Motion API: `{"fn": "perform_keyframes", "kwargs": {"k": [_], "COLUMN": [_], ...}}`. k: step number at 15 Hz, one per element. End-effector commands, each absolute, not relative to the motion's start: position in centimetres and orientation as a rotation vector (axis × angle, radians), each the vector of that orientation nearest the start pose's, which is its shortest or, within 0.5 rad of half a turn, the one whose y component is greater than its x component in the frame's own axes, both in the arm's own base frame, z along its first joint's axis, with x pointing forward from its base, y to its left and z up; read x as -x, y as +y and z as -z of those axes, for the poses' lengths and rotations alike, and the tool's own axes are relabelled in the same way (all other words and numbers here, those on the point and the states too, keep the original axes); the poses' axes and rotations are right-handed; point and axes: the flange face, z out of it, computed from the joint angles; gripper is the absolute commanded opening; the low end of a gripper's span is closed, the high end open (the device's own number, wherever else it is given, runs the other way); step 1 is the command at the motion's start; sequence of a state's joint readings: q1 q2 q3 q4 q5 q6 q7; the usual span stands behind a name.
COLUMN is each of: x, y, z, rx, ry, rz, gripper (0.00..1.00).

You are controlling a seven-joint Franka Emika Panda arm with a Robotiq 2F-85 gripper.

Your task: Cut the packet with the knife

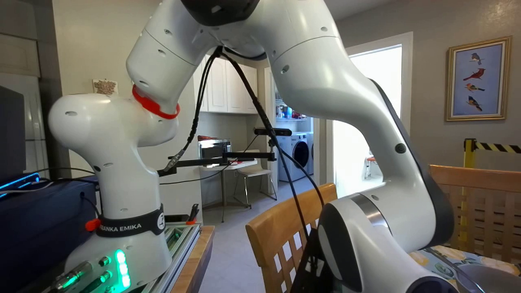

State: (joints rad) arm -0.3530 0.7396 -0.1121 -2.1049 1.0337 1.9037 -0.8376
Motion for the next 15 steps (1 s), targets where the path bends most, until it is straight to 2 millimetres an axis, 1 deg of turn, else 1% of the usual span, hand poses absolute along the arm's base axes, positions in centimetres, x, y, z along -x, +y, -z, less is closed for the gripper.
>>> {"fn": "perform_keyframes", "kwargs": {"k": [1,4,7,10,15], "x": [-44.0,-44.5,-45.1,-44.9,-44.9], "y": [-16.6,-16.6,-16.5,-16.4,-15.9], "z": [-5.7,-6.8,-7.0,-6.6,-5.3], "rx": [2.065,2.069,2.078,2.079,2.083], "ry": [0.485,0.466,0.458,0.458,0.453], "rz": [-0.245,-0.220,-0.220,-0.229,-0.259], "gripper": [0.03,0.03,0.03,0.03,0.03]}}
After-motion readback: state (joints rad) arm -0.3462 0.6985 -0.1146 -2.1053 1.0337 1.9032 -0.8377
